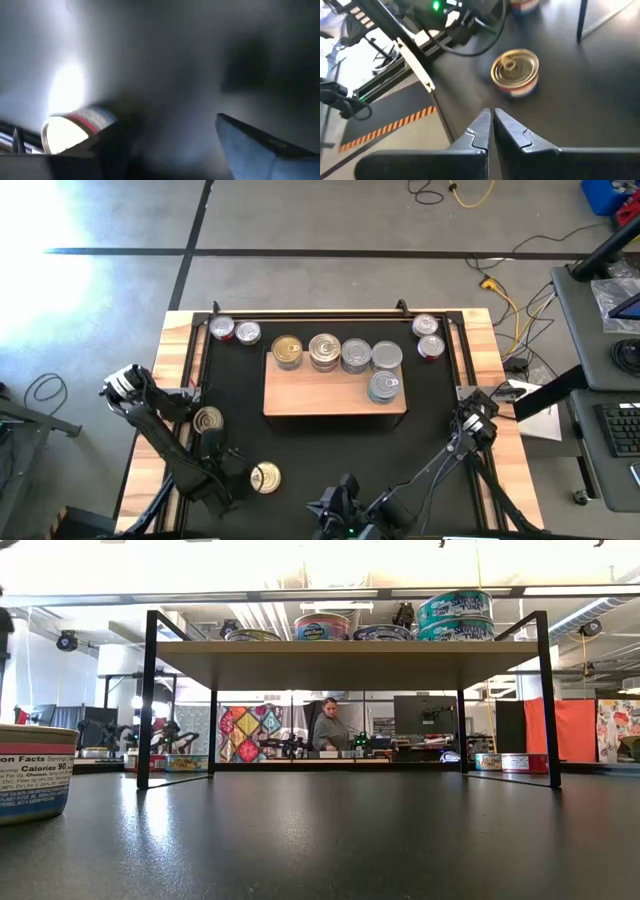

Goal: Stack canned seafood by type on shelf
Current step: Put the blue pink tuna can on the shelf

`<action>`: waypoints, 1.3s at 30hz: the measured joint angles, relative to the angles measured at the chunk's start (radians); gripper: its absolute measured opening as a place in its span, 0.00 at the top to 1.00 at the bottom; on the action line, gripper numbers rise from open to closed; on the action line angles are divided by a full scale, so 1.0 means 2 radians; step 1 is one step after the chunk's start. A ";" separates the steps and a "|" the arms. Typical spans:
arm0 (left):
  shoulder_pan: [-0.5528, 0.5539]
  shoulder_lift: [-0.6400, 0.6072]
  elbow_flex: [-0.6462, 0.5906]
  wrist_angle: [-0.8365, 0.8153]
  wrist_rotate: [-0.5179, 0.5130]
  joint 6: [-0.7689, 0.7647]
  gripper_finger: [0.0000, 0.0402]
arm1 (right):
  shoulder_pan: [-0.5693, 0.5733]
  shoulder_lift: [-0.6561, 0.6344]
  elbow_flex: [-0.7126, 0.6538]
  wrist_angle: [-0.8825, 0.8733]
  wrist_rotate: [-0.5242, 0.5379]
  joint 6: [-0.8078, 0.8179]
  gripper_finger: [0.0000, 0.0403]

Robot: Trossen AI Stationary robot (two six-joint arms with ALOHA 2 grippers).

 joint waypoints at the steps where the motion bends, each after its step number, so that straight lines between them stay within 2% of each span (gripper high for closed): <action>1: 0.000 -0.001 -0.005 0.000 0.009 0.001 0.30 | -0.003 0.000 0.000 0.000 -0.009 0.004 0.97; 5: 0.001 -0.001 -0.012 0.018 0.030 0.025 0.16 | -0.012 -0.001 0.000 -0.002 -0.015 0.013 0.97; 9: 0.008 -0.004 -0.020 0.057 0.025 0.055 0.09 | -0.014 -0.005 0.000 -0.014 -0.018 -0.004 0.97; 12: 0.012 -0.009 -0.043 0.096 0.024 0.064 0.08 | -0.014 -0.014 0.000 -0.041 -0.032 -0.005 0.97; 16: 0.006 -0.020 -0.059 0.153 -0.011 0.075 0.08 | -0.014 -0.022 0.000 -0.077 -0.050 -0.005 0.97; 18: 0.003 -0.020 -0.059 0.209 -0.032 0.093 0.08 | -0.014 -0.025 0.000 -0.091 -0.057 -0.004 0.97; 23: 0.010 -0.009 -0.057 0.325 -0.033 0.105 0.08 | -0.014 -0.031 0.000 -0.094 -0.060 -0.005 0.97; 26: 0.013 0.004 -0.034 0.360 -0.055 0.105 0.08 | -0.014 -0.031 0.000 -0.094 -0.081 -0.012 0.97; 33: 0.023 0.018 0.056 0.359 -0.096 0.083 0.08 | -0.012 -0.031 0.000 -0.090 -0.146 -0.010 0.97; 36: 0.020 0.009 0.079 0.346 -0.126 0.084 0.08 | -0.006 -0.031 0.000 -0.090 -0.148 -0.010 0.97; 39: 0.008 -0.002 0.087 0.311 -0.129 0.080 0.08 | 0.001 -0.031 0.000 -0.091 -0.145 -0.010 0.97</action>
